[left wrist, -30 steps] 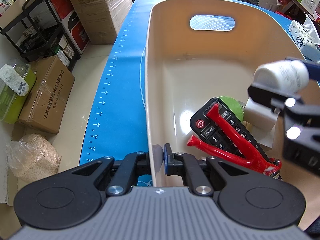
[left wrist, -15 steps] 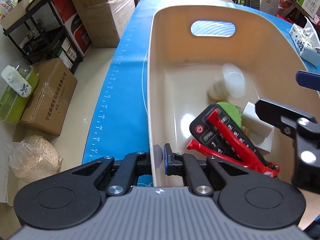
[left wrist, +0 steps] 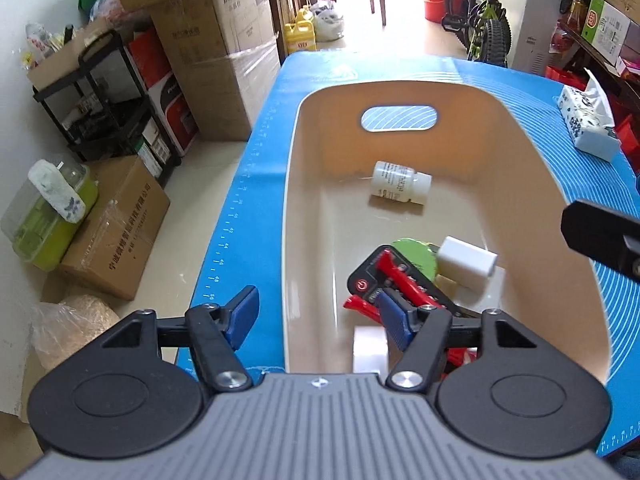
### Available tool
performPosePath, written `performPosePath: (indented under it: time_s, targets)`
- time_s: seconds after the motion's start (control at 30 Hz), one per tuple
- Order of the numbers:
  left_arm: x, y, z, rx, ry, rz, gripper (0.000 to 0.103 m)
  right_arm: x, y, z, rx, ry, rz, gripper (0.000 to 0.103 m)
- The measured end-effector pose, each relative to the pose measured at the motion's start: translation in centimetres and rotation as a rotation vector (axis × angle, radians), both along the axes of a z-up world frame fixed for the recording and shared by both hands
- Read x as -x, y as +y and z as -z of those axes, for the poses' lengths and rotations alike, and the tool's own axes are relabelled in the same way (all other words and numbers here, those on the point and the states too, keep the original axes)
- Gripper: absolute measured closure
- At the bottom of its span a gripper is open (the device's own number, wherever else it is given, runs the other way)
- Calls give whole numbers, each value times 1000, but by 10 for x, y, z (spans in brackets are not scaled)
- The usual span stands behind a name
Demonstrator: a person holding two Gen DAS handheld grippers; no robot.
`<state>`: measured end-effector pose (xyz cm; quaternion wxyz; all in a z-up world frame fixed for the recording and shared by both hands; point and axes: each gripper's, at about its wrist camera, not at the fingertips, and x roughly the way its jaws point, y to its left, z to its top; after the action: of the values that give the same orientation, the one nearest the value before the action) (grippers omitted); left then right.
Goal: Organize rigid objects
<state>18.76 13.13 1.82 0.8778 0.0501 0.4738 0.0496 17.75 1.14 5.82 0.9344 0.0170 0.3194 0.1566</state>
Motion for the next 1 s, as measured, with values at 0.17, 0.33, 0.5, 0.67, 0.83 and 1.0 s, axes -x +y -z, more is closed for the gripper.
performPosePath:
  time_s: [0.17,0.33,0.5,0.67,0.83,1.0]
  targets:
    - [18,-10,-16,-10,-33,-13,34,17,-14,-10,-13,-2,25,3]
    - [40,-23,-28,6,-51,-25,34,39,-30,-17,-11,-6,40,3]
    - [68,-42,-37,9,-78,0,30,66,-49,-25,0,-15,61,3]
    - [94,-55,-42,2,-110,1,29,95,-71,-29,1,-29,94,3]
    - [117,-71,-48,-1,-128,20,27,117,-90,-28,-9,-9,115,3]
    - [140,-87,-50,-7,-146,42,26,141,-104,-29,3,-20,133,3]
